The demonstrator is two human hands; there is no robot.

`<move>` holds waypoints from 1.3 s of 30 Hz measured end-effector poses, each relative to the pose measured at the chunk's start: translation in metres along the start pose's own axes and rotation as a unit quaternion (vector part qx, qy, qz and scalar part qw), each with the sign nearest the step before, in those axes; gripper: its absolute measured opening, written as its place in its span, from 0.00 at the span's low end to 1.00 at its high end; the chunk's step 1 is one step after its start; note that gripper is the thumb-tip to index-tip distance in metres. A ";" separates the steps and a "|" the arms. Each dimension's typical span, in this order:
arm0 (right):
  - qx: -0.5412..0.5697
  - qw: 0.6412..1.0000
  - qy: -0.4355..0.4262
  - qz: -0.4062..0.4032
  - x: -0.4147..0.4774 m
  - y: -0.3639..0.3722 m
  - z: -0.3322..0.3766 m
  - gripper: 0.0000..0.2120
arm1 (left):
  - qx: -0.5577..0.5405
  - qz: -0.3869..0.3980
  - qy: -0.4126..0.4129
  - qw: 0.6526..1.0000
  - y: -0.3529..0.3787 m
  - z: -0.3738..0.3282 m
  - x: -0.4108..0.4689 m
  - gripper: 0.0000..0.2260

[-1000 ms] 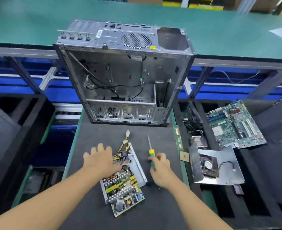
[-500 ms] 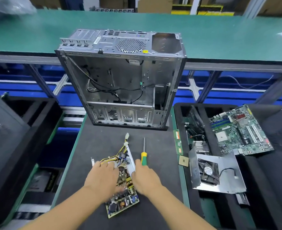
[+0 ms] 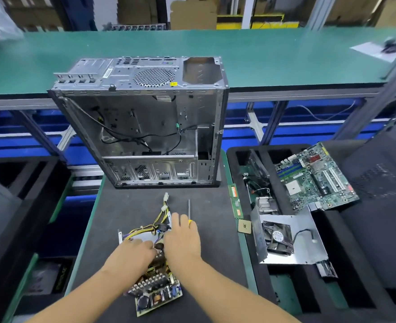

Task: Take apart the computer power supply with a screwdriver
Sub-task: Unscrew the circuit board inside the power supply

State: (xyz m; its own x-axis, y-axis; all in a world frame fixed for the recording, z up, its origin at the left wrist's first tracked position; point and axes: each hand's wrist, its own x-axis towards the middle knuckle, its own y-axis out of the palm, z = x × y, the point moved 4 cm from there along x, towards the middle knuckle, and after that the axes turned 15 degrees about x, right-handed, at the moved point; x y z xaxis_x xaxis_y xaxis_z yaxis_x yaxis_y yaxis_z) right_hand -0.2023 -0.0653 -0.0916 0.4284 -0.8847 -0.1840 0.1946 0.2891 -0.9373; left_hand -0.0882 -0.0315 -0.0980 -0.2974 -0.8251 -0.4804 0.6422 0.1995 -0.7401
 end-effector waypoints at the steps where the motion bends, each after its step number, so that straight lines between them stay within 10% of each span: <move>1: -0.023 0.999 0.033 0.012 0.007 0.004 0.001 0.15 | 0.002 -0.013 0.003 1.000 0.003 0.001 0.001 0.13; 12: -0.097 0.994 0.044 0.000 0.024 0.013 0.009 0.18 | 0.003 -0.055 0.044 0.998 0.026 0.007 0.012 0.11; 23: 0.118 0.986 0.115 -0.012 0.005 0.010 -0.002 0.13 | 0.028 -0.145 0.062 0.987 0.005 0.023 0.003 0.14; 30: 0.244 0.954 0.094 -0.147 -0.027 -0.047 -0.025 0.09 | 0.033 -0.013 0.023 0.999 -0.018 0.025 0.029 0.13; 36: 0.239 0.939 0.169 -0.181 -0.070 -0.088 -0.096 0.07 | -0.103 -0.283 -0.026 0.953 -0.090 0.006 0.053 0.14; 39: 0.245 0.918 0.239 -0.201 -0.100 -0.092 -0.138 0.07 | -0.145 -0.267 -0.060 0.951 -0.103 -0.019 0.070 0.15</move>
State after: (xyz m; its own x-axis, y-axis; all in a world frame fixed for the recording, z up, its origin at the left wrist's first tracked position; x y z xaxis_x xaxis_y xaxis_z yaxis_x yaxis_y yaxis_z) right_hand -0.3848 -0.0539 -0.0274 -0.1773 -0.9816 -0.0707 0.6752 -0.0691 -0.7344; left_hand -0.1886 -0.1000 -0.0642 -0.4333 -0.9001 0.0449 0.1952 -0.1424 -0.9704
